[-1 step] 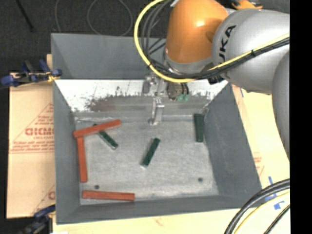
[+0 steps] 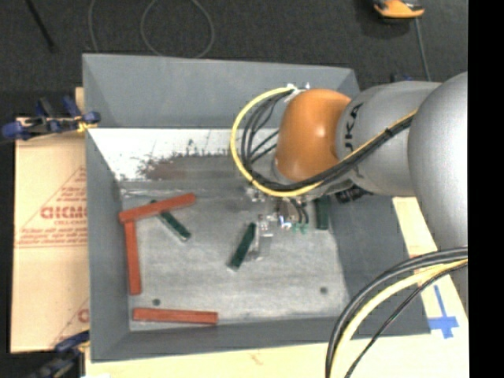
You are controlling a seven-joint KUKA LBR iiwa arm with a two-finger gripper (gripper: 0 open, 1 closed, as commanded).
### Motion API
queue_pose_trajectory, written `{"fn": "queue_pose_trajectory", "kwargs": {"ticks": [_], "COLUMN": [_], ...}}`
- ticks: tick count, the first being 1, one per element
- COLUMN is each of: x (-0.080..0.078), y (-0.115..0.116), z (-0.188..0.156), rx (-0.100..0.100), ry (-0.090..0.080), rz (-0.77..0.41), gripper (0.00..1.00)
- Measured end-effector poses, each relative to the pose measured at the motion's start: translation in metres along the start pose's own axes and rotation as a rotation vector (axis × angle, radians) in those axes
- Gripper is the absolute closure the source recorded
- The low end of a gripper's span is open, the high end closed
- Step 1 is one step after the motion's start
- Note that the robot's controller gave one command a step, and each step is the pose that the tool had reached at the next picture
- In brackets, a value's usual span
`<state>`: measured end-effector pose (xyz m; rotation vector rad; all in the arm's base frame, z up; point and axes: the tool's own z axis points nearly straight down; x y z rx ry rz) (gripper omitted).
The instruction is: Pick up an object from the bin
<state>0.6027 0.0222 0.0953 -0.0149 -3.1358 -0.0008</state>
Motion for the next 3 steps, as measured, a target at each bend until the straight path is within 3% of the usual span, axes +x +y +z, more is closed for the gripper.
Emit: {"fn": "queue_pose_trajectory", "kwargs": {"ticks": [1, 2, 3], "x": [0.027, 0.025, -0.029], "y": [-0.02, -0.018, -0.091], "z": [0.027, 0.025, -0.109], "rx": [0.002, 0.001, 0.006], "ry": [-0.005, -0.011, -0.019], "rz": [-0.01, -0.009, -0.155], "gripper": [0.0, 1.0, 1.0]}}
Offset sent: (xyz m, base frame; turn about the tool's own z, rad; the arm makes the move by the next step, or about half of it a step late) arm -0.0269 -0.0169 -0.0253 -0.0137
